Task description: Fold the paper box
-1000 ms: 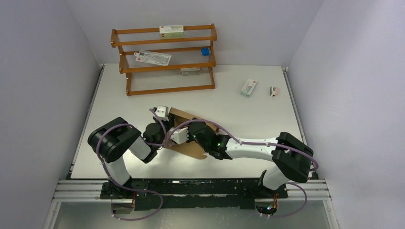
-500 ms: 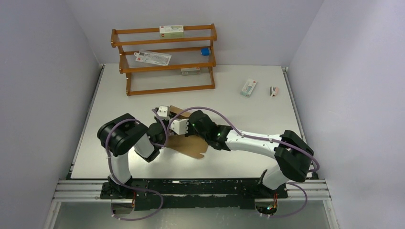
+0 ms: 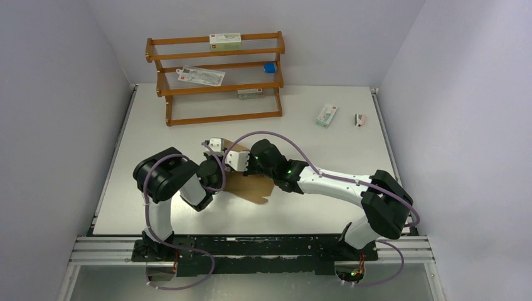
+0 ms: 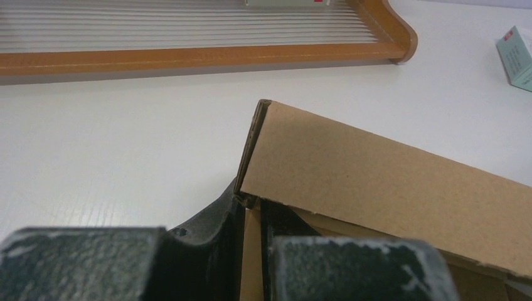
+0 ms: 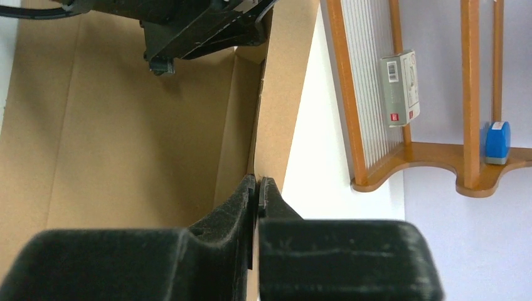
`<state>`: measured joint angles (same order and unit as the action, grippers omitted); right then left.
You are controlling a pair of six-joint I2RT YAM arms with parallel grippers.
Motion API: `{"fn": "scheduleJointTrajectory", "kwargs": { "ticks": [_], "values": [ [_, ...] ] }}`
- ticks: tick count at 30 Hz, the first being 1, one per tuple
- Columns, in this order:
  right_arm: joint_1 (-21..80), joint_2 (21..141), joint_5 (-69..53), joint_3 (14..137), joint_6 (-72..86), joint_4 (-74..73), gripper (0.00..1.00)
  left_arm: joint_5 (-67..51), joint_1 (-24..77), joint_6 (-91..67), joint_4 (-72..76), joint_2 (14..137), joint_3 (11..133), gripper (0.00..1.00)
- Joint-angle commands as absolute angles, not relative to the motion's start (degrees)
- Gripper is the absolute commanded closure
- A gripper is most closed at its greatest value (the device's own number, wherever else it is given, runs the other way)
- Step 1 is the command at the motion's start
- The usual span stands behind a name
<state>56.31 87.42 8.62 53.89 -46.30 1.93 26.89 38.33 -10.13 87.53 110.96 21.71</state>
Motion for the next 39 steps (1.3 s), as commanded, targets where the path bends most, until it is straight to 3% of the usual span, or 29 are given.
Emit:
{"fn": "scheduleJointTrajectory", "kwargs": {
  "ticks": [1,6,11,16,34,39],
  "values": [
    [56.1,89.0,4.0,53.6,-41.2,-0.5,0.94,31.4,40.4,-10.2,99.5,111.2,22.9,0.95],
    [56.0,89.4,8.7,53.3,-41.1,3.1,0.89,37.4,42.4,-11.1,89.2,106.3,23.3,0.95],
    [55.5,90.2,13.7,51.2,-45.3,9.2,0.78,33.2,42.4,-12.4,81.6,100.5,22.3,0.95],
    [54.6,90.6,16.4,49.2,-50.6,14.0,0.73,27.2,42.2,-12.5,69.7,94.2,23.1,0.95],
    [50.8,77.4,0.5,53.8,-34.4,2.0,0.32,15.5,38.6,-9.2,46.9,84.2,23.5,0.95],
    [49.9,76.5,2.1,53.7,-31.2,1.8,0.28,13.7,38.3,-8.1,42.9,85.3,25.7,0.95]
  ]
}}
